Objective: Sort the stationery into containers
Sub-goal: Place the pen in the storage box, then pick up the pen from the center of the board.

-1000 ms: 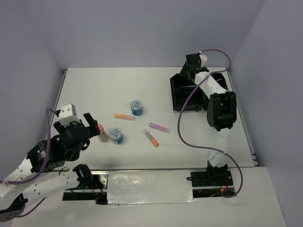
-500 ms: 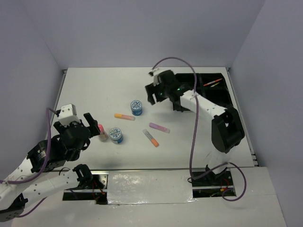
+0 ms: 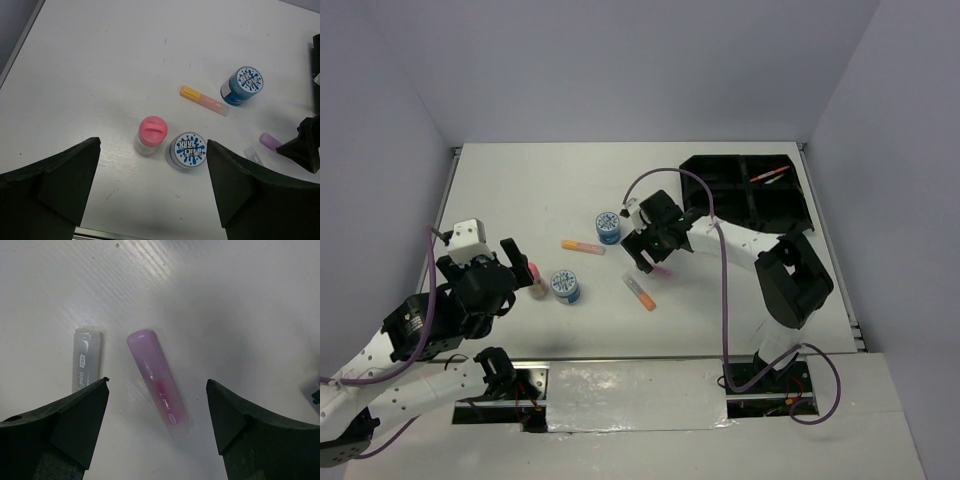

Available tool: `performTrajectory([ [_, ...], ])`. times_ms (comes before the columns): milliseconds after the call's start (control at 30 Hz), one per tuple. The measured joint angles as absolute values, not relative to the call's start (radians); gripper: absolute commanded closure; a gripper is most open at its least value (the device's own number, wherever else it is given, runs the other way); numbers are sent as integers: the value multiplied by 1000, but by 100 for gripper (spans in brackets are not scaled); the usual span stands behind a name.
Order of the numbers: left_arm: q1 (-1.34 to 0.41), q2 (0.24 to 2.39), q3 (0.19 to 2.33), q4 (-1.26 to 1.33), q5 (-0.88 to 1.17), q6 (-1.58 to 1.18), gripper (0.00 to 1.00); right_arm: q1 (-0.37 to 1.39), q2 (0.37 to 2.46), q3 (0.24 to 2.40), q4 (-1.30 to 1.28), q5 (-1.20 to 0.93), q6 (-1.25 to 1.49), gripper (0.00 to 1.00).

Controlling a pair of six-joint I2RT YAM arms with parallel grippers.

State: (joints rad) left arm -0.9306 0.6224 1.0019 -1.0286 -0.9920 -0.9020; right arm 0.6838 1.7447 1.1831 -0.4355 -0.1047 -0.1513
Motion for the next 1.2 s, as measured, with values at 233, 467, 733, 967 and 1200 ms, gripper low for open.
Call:
performTrajectory([
  [233,-931,622,1002,-1032,-992,-902,1,684,1816,1183,-441,-58,-145,30],
  [467,-931,622,1002,-1032,-992,-902,1,683,1866,1187,-448,-39,-136,63],
  [733,-931,614,1002,-1032,-991,-902,1,683,1869,1197,-448,-6,-110,100],
  [967,-931,611,1002,-1033,-991,-903,1,635,1843,1354,-403,40,77,100],
  [1200,-931,601,1002,-1035,-991,-918,1,391,1837,1472,-207,170,484,100],
])
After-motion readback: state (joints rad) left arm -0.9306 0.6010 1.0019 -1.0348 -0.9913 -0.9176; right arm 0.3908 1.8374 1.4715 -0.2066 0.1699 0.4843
